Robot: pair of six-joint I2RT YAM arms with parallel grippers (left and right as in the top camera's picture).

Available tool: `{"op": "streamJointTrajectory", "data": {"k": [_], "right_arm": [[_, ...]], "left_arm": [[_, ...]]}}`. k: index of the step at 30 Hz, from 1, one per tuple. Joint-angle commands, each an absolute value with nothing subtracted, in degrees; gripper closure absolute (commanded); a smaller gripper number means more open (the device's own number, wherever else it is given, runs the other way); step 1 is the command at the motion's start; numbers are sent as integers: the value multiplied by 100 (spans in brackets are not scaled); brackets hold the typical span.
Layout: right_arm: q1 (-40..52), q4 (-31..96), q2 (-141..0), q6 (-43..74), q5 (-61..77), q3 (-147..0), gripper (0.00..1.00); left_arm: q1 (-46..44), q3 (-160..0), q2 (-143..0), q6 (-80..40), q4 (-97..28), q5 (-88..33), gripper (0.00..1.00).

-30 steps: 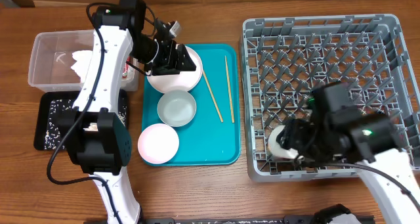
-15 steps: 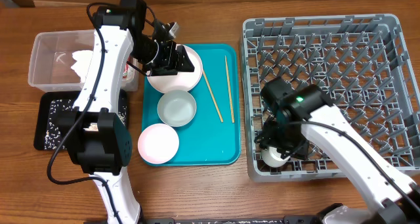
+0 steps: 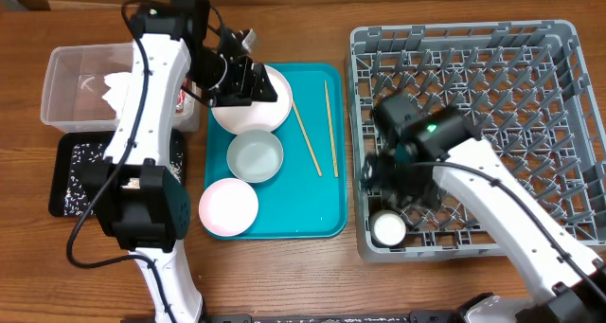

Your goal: Sort waste into correct bins and load items into the dishwasher

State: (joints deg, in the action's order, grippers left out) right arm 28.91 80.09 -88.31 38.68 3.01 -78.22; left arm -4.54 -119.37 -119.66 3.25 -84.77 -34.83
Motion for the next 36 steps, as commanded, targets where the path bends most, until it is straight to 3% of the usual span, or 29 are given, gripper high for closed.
{"op": "streamJointTrajectory", "data": {"k": [1, 7, 19, 29, 33, 34, 35, 36], "right_arm": [[2893, 7852, -8788, 3575, 309, -8639, 11], [2993, 6578, -8879, 3535, 521, -8969, 16], [3846, 5271, -10276, 3756, 611, -8967, 20], [4029, 4530, -11395, 3780, 781, -8967, 42], [4029, 4281, -11769, 3819, 808, -8967, 50], [4029, 4235, -11854, 3817, 862, -8967, 51], [4029, 4195, -11911, 3817, 917, -8967, 53], [4029, 4154, -11963, 3817, 956, -8967, 55]], "left_arm": [[-491, -12905, -11837, 246, -8862, -2700, 36], [-491, -14470, -11810, -473, -9682, -1144, 38], [-489, -14593, -11144, -814, -9679, -261, 36], [-338, -14588, -11131, -1227, -9679, 548, 33], [-259, -14588, -11133, -1225, -9679, 578, 22], [-259, -14588, -11133, -1225, -9679, 582, 15], [-259, -14588, -11135, -1223, -9679, 591, 0], [-259, -14588, -11135, -1223, -9679, 602, 0]]}}
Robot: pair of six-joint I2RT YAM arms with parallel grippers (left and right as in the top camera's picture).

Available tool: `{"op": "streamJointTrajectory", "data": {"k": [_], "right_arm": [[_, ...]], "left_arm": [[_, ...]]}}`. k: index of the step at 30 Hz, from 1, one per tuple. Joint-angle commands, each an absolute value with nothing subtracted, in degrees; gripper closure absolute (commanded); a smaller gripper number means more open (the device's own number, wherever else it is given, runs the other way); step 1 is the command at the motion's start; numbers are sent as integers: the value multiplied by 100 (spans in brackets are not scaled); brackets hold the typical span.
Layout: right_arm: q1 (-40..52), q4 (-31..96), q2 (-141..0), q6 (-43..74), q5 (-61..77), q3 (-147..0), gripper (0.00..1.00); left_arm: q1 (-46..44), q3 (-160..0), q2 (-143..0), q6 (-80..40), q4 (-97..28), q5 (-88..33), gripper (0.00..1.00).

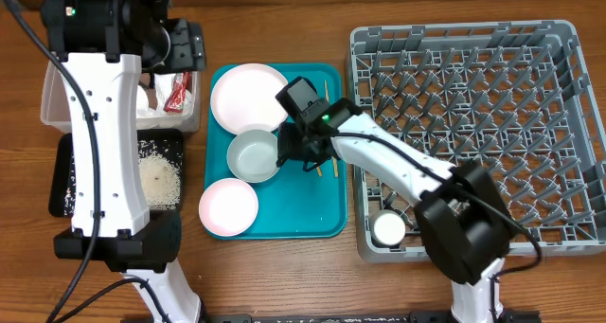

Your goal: Sort waste into correct bins and load items into the dishwasher

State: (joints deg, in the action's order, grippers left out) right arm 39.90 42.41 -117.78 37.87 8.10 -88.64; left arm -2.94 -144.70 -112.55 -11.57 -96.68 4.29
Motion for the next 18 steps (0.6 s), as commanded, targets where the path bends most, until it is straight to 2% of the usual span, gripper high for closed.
{"op": "streamJointTrajectory", "data": {"k": [1, 12, 13, 14, 16, 17, 18], "right_arm": [[4029, 4139, -11972, 3819, 956, -8967, 57], [4029, 3922, -12140, 3931, 956, -8965, 75], [4029, 3920, -12169, 3951, 974, -8965, 78], [4029, 3922, -12219, 4042, 1002, -8965, 85], [4029, 3927, -12245, 4060, 1061, -8965, 89], [4027, 3946, -12245, 4058, 1061, -8965, 96], [4027, 3953, -12241, 4058, 1066, -8967, 96]], "left_arm": [[-259, -14588, -11135, -1223, -9679, 600, 0], [-259, -14588, -11135, -1225, -9559, 598, 0], [-259, -14588, -11135, -1225, -9559, 598, 0], [-259, -14588, -11135, -1225, -9559, 598, 0], [-259, -14588, -11135, -1225, -9559, 598, 0], [-259, -14588, -11135, -1225, -9559, 598, 0], [-259, -14588, -11135, -1225, -9559, 598, 0]]}}
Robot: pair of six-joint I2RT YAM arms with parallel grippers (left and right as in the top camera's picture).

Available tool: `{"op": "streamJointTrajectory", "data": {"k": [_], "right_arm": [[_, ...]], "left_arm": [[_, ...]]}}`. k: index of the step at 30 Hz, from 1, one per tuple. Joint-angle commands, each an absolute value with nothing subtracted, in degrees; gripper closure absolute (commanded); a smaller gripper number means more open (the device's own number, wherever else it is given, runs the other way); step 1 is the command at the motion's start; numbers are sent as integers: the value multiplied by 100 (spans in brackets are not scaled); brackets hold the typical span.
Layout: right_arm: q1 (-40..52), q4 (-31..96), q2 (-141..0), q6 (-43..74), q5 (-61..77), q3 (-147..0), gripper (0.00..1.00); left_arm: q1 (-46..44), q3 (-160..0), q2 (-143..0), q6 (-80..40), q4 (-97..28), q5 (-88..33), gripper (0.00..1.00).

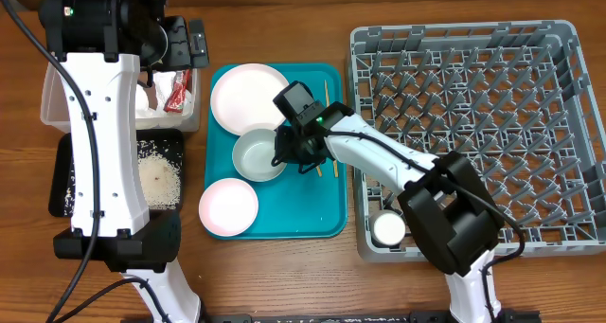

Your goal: Sort waste into correct bins and load items into the dishwasher

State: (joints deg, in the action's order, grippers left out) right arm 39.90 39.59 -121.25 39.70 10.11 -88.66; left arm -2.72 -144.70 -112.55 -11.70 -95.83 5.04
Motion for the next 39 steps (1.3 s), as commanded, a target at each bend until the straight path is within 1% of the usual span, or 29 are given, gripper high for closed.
{"op": "streamJointTrajectory", "data": {"k": [1, 4, 6, 9, 13, 15, 17, 19, 22, 25, 27, 30, 34, 39], "right_arm": [[4027, 3975, -12215, 4058, 1083, -8978, 96], [3979, 4263, -12025, 4053, 974, -9139, 96], [3959, 4624, -11736, 4029, 593, -9332, 96], [3957, 5374, -10855, 3883, -714, -9762, 96], [3957, 5920, -10064, 3859, -2655, -10064, 96], [3957, 6025, -9762, 3804, -3977, -10062, 96], [3955, 6058, -9642, 3483, -5349, -10062, 96], [3940, 5996, -9671, 3179, -6445, -10044, 96], [3758, 5533, -9900, 2333, -7476, -9974, 96], [3430, 4880, -10230, 847, -7422, -9937, 96], [3129, 4519, -10547, 84, -7384, -9937, 96], [2766, 4082, -10921, -755, -7387, -9937, 96], [2488, 3424, -11354, -1667, -7185, -9937, 96], [2482, 3028, -11751, -2180, -6753, -9937, 96]], "left_arm": [[-259, -14588, -11135, -1225, -9559, 598, 0], [-259, -14588, -11135, -1225, -9559, 598, 0], [-259, -14588, -11135, -1225, -9559, 598, 0], [-259, -14588, -11135, -1225, -9559, 598, 0], [-259, -14588, -11135, -1225, -9559, 598, 0], [-259, -14588, -11135, -1225, -9559, 598, 0], [-259, -14588, -11135, -1225, -9559, 598, 0], [-259, -14588, -11135, -1225, -9559, 598, 0], [-259, -14588, -11135, -1225, -9559, 598, 0], [-259, -14588, -11135, -1225, -9559, 598, 0], [-259, -14588, -11135, -1225, -9559, 598, 0], [-259, -14588, -11135, -1225, -9559, 598, 0], [-259, -14588, -11135, -1225, -9559, 598, 0], [-259, -14588, -11135, -1225, -9559, 598, 0]]}}
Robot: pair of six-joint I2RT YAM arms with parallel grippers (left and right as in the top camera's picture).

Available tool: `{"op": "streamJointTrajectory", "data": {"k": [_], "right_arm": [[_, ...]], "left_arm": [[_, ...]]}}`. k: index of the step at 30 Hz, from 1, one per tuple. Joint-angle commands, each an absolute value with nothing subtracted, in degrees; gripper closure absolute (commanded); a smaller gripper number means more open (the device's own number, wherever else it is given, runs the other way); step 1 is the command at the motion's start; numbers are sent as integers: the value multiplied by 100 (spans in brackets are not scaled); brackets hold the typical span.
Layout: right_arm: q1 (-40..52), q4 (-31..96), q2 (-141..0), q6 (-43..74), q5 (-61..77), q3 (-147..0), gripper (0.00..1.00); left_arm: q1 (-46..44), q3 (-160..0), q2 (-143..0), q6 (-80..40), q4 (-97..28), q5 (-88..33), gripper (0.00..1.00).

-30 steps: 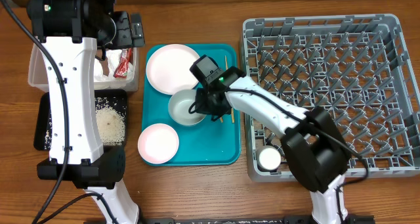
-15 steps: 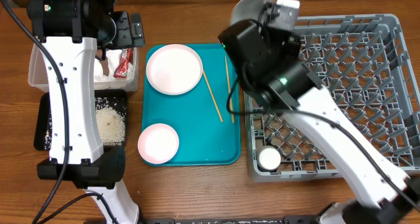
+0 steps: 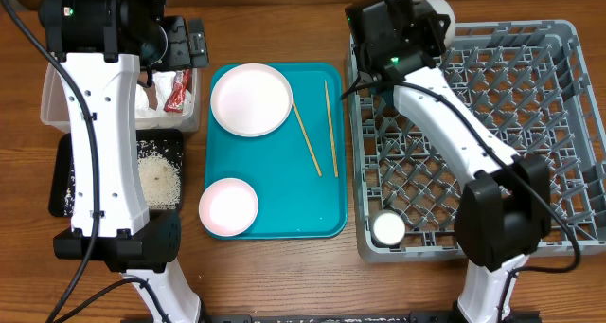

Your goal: Sort waste into correct bins and load items into the dishwasher

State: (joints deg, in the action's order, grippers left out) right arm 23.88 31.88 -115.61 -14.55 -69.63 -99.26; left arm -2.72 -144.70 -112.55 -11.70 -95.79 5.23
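Note:
Over the far left corner of the grey dish rack, my right gripper is shut on the pale green bowl; only the bowl's rim shows past the wrist. A white cup sits in the rack's near left corner. The teal tray holds a white plate, a small pink plate and two chopsticks. My left gripper hangs over the right end of the clear bin. Its fingers are too dark to read.
The clear bin holds a red wrapper and white tissue. In front of it, a black tray carries spilled rice. The left arm's white link crosses both containers. Bare wooden table runs along the front edge.
The right gripper was at the pale green bowl on the tray. Now the bowl is off the tray, held at the rack's far left corner. The left arm has not moved.
First the left gripper was over the white plate and the right gripper low in the rack near the white cup. Then the left stood over the clear bin and the right reached the bowl on the tray. The bowl is now held over the rack.

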Motion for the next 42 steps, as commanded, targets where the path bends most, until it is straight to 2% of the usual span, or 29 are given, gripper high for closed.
{"op": "streamJointTrajectory", "data": {"k": [1, 9, 25, 27, 28, 30, 34, 38, 42], "right_arm": [[2502, 2958, -11839, -2270, -6731, -9937, 96], [2512, 2993, -12328, -2318, -6751, -9933, 96], [2733, 3391, -12357, -2231, -6921, -9867, 95], [2814, 3393, -12357, -2231, -7022, -9867, 91], [2888, 3395, -12357, -2233, -7164, -9867, 82], [2982, 3398, -12357, -2233, -7308, -9867, 70], [3181, 3444, -12357, -2233, -7367, -9867, 56], [3461, 3483, -12357, -2233, -7323, -9870, 49], [3638, 3524, -12357, -2222, -6993, -9870, 48]], "left_arm": [[-259, -14588, -11135, -1225, -9559, 598, 0], [-259, -14588, -11135, -1225, -9559, 598, 0], [-259, -14588, -11135, -1225, -9559, 598, 0], [-259, -14586, -11135, -1225, -9559, 598, 0], [-259, -14588, -11135, -1225, -9559, 598, 0], [-259, -14588, -11135, -1225, -9559, 598, 0], [-259, -14588, -11135, -1225, -9559, 598, 0], [-259, -14588, -11135, -1225, -9559, 598, 0], [-259, -14588, -11135, -1225, -9559, 598, 0]]}}
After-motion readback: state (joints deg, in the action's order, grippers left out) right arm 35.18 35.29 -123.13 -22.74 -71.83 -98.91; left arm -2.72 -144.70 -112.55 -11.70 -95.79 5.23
